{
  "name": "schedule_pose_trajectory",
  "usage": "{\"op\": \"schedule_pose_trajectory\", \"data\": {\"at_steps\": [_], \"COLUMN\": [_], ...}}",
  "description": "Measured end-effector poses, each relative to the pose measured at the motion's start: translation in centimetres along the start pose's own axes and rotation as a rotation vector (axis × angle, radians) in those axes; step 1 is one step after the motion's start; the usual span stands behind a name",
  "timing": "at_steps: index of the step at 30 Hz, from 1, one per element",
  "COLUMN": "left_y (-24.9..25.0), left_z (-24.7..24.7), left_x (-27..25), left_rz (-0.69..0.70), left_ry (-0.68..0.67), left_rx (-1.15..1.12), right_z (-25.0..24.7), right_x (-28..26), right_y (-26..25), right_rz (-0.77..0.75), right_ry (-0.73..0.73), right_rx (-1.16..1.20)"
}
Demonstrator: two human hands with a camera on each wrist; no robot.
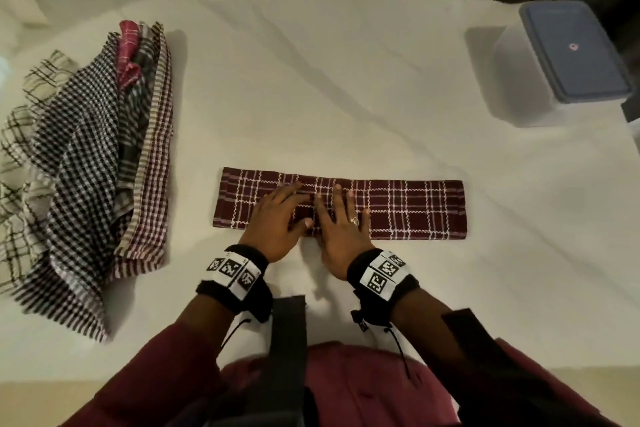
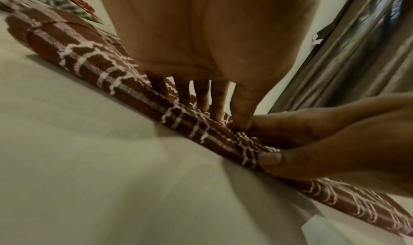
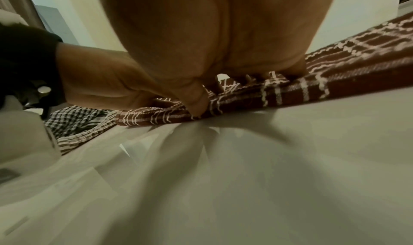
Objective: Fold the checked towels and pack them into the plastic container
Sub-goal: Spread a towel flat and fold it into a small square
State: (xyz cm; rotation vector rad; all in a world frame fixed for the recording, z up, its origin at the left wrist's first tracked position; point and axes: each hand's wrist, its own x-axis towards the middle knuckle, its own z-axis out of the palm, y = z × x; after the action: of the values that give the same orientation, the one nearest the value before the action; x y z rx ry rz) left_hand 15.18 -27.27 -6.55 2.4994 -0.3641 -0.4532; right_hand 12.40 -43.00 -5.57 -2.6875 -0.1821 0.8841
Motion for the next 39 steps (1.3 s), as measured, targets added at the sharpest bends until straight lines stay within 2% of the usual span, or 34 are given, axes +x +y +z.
{"op": "schedule_pose_trajectory", "data": {"at_steps": [4, 6, 8, 12, 17, 22, 24, 26, 28, 29, 31, 33, 36, 39], "left_y": [0.8, 1.4, 1.3, 0.2, -0.8, -1.6, -1.5, -1.5, -1.7, -1.7, -1.8, -1.7, -0.8, 0.6], "left_z": [0.5, 0.8, 1.3, 2.4, 2.1, 1.5, 1.5, 1.5, 1.5, 1.5, 1.4, 1.3, 1.0, 0.3], "left_x": [-1.8, -1.7, -1.3, -1.0, -0.9, -1.1, -1.1, -1.1, -1.1, -1.1, -1.1, -1.1, -1.5, -2.4], "left_rz": [-0.053, -0.049, -0.06, -0.178, -0.29, -0.336, -0.334, -0.328, -0.32, -0.314, -0.303, -0.308, -0.314, -0.216], "left_ry": [0.164, 0.207, 0.143, -0.015, -0.038, -0.072, -0.069, -0.067, -0.074, -0.082, -0.097, -0.102, -0.043, 0.18], "left_rx": [0.04, 0.09, 0.132, 0.206, 0.215, 0.201, 0.197, 0.193, 0.189, 0.183, 0.173, 0.183, 0.208, 0.093], "right_z": [0.9, 1.1, 1.4, 1.6, 0.5, -0.9, -1.2, -1.6, -2.1, -2.5, -3.2, -4.0, -5.5, -7.3], "right_x": [-1.1, -0.5, 0.1, 0.8, 0.0, -2.1, -2.6, -2.9, -3.0, -3.1, -3.3, -3.3, -3.6, -4.1], "right_y": [0.1, 0.3, 0.8, 3.2, 7.1, 12.6, 13.6, 13.3, 12.6, 12.4, 12.5, 12.8, 12.6, 10.4], "right_rz": [-0.057, -0.065, -0.051, -0.022, 0.115, 0.348, 0.37, 0.356, 0.381, 0.44, 0.618, 0.71, 0.647, 0.544], "right_ry": [0.187, 0.217, 0.195, 0.198, 0.229, 0.284, 0.318, 0.436, 0.598, 0.629, 0.589, 0.509, 0.517, 0.632], "right_rx": [0.001, -0.017, -0.057, -0.08, -0.023, 0.073, 0.079, 0.087, 0.162, 0.231, 0.367, 0.494, 0.816, 0.961]}}
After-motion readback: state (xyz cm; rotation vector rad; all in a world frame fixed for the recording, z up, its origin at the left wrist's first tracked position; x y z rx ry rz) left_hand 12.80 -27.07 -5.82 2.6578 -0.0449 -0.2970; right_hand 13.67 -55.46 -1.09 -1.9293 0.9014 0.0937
